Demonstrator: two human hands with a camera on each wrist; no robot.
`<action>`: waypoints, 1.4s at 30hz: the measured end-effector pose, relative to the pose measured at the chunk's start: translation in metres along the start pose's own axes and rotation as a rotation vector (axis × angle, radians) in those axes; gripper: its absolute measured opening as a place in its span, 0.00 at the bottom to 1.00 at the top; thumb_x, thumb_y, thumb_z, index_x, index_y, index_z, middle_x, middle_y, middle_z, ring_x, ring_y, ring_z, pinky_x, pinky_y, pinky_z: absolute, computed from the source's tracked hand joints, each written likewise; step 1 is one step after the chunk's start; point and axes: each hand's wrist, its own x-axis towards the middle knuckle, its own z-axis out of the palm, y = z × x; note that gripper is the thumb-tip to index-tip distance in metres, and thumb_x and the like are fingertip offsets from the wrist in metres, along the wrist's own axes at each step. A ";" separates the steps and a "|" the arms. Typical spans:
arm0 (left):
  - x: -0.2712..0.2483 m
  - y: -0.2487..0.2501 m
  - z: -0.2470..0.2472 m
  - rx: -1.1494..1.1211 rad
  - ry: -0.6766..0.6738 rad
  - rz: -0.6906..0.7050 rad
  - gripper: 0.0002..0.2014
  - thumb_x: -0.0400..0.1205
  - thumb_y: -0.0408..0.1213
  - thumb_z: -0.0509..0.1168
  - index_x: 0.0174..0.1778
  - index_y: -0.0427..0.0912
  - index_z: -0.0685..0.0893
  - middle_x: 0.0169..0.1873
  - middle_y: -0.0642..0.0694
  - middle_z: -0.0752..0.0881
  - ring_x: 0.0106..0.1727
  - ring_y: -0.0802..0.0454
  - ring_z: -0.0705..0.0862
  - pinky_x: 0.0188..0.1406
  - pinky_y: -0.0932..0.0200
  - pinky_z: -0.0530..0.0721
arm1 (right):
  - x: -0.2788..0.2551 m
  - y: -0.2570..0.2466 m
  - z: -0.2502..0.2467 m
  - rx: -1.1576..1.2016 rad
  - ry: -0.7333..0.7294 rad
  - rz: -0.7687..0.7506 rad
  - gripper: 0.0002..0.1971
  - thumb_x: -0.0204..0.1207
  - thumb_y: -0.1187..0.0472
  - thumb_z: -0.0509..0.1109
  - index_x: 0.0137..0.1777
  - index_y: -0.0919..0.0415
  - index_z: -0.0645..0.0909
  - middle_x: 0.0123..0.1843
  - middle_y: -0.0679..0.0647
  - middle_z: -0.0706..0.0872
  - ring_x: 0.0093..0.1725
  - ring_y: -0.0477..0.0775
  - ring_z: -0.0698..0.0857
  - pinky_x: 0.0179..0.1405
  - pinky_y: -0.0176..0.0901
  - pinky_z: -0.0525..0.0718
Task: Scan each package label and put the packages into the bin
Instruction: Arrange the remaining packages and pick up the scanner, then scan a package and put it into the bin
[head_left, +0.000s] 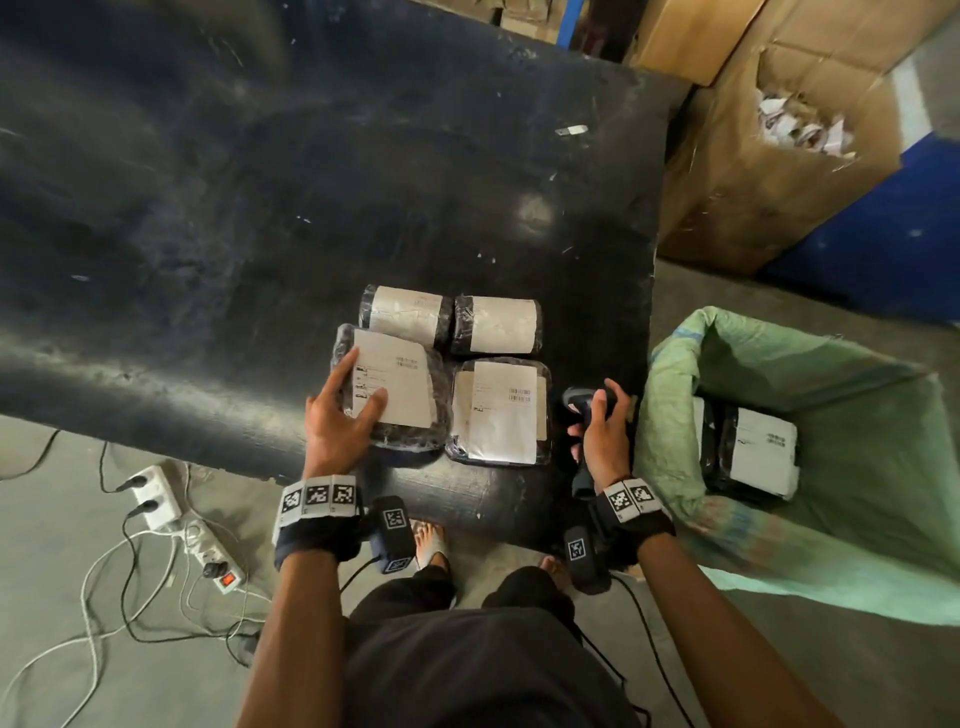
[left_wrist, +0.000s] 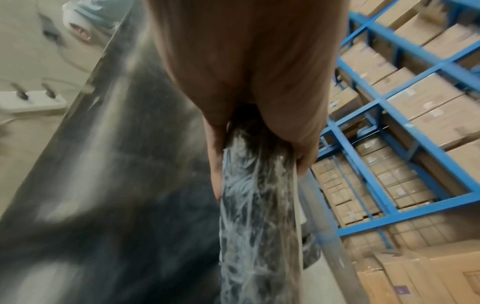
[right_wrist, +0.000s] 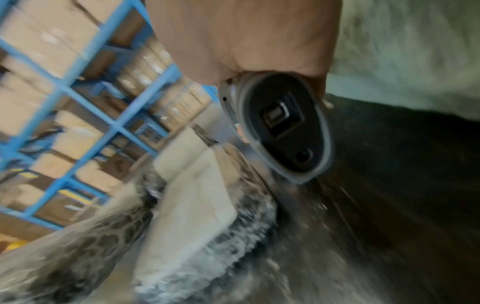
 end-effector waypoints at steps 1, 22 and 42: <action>0.002 0.003 -0.006 -0.001 -0.005 0.036 0.36 0.74 0.62 0.70 0.80 0.74 0.68 0.67 0.47 0.86 0.67 0.39 0.84 0.65 0.31 0.85 | -0.004 -0.007 -0.004 0.018 -0.016 -0.015 0.19 0.86 0.43 0.51 0.76 0.39 0.63 0.50 0.52 0.84 0.31 0.50 0.82 0.19 0.40 0.77; -0.011 0.137 0.072 -0.249 0.163 0.293 0.34 0.85 0.36 0.70 0.87 0.53 0.65 0.60 0.41 0.75 0.51 0.59 0.72 0.61 0.81 0.68 | -0.106 -0.187 -0.037 0.359 -0.355 -0.381 0.15 0.87 0.45 0.52 0.72 0.35 0.67 0.58 0.66 0.83 0.33 0.52 0.84 0.19 0.39 0.79; -0.029 0.152 0.086 -0.295 0.096 0.279 0.34 0.85 0.36 0.69 0.87 0.54 0.64 0.60 0.32 0.74 0.52 0.58 0.73 0.54 0.88 0.67 | -0.113 -0.179 -0.053 0.439 -0.411 -0.438 0.17 0.88 0.48 0.51 0.75 0.42 0.65 0.57 0.72 0.82 0.25 0.47 0.83 0.15 0.37 0.78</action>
